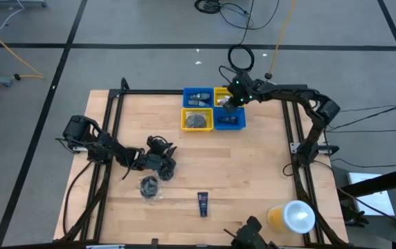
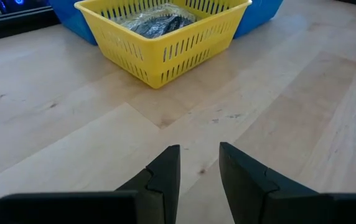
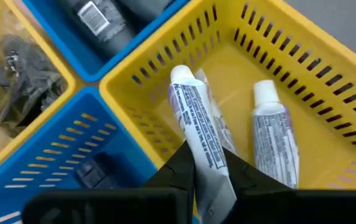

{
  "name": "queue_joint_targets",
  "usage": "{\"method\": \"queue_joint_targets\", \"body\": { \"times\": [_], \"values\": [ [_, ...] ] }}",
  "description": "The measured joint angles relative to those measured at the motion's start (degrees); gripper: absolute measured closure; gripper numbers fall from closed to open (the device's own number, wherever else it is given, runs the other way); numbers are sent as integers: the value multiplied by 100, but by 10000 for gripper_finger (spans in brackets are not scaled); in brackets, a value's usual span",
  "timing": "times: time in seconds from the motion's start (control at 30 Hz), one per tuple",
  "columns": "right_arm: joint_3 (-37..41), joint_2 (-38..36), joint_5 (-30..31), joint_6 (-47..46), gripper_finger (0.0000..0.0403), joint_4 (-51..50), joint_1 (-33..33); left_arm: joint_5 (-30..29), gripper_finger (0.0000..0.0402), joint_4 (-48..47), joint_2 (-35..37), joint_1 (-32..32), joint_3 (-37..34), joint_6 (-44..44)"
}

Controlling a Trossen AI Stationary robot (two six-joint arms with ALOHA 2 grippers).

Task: Pick & Place Travel size toiletries
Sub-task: Put the white toothpaste into the right yellow bin

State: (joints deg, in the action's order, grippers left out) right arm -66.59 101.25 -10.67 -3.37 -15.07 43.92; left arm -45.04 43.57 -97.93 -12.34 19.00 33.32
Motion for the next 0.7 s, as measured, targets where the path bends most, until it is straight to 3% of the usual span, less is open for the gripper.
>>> {"method": "queue_joint_targets", "body": {
  "times": [0.3,0.7],
  "values": [
    [-2,-61,9,172,365,14,35,2,293,-2,0,0,0,-2],
    [0,-360,35,-13,257,-112,188,7,293,-4,0,0,0,-2]
  ]
}}
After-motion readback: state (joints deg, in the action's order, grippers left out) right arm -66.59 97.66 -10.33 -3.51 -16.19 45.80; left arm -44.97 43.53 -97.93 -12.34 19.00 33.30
